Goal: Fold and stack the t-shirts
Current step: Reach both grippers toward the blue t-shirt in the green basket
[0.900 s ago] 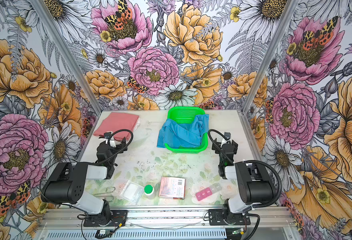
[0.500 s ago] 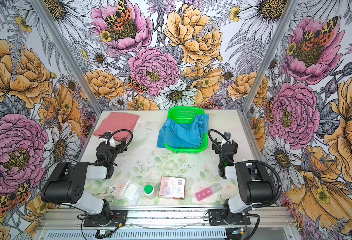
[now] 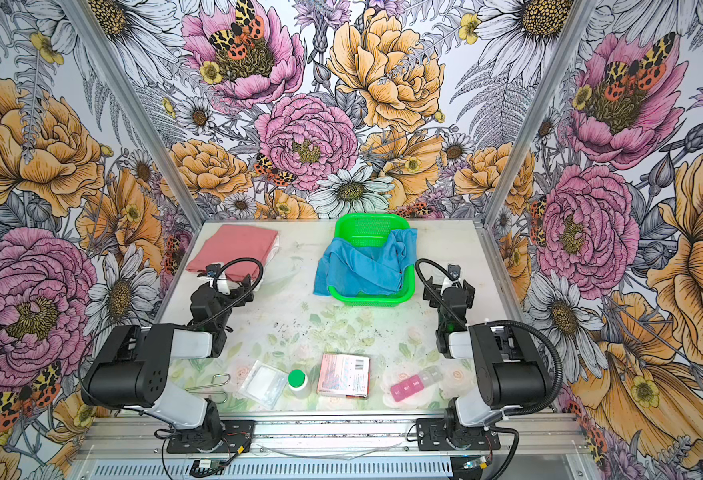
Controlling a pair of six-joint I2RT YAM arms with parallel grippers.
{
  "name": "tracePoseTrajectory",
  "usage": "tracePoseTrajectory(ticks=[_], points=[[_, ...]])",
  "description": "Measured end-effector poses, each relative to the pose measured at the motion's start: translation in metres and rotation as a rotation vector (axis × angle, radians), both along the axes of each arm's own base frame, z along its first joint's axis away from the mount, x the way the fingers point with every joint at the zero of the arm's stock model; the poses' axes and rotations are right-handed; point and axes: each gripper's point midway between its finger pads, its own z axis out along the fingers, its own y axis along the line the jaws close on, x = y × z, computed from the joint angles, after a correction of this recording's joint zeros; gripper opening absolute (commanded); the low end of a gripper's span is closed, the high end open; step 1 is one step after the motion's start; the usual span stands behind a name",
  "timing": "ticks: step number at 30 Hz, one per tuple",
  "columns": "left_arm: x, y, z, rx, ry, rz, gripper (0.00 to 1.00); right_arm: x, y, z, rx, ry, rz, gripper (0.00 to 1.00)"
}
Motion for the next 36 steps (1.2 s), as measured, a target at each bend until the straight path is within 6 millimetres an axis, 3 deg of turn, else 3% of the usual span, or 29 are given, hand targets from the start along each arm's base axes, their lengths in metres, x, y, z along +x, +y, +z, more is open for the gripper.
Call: tracePoseTrajectory(ticks=[10,16,20,23,27,31,36], points=[[-0.003,-0.010,0.019,0.095,0.001,0.079,0.99,0.000,-0.002,-0.002,0.012,0.009,0.011,1.00],[0.028,-0.053,0.076,0.136,0.006,0.042,0.99,0.001,0.006,0.008,0.006,0.034,0.026,1.00],[0.045,-0.096,0.103,0.068,0.039,-0.090,0.99,0.012,0.011,0.042,0.011,0.039,0.035,1.00],[0.061,-0.138,0.110,-0.024,0.092,-0.235,0.99,0.017,0.019,0.069,0.025,0.035,0.052,0.99],[0.085,-0.202,0.106,-0.105,0.196,-0.409,0.99,0.016,0.040,0.082,0.046,0.097,0.104,0.99],[0.102,-0.258,0.090,-0.202,0.297,-0.558,0.99,0.010,0.062,0.080,0.082,0.176,0.166,0.99],[0.116,-0.291,0.041,-0.348,0.459,-0.636,0.85,-0.007,0.076,0.074,0.111,0.243,0.216,1.00]])
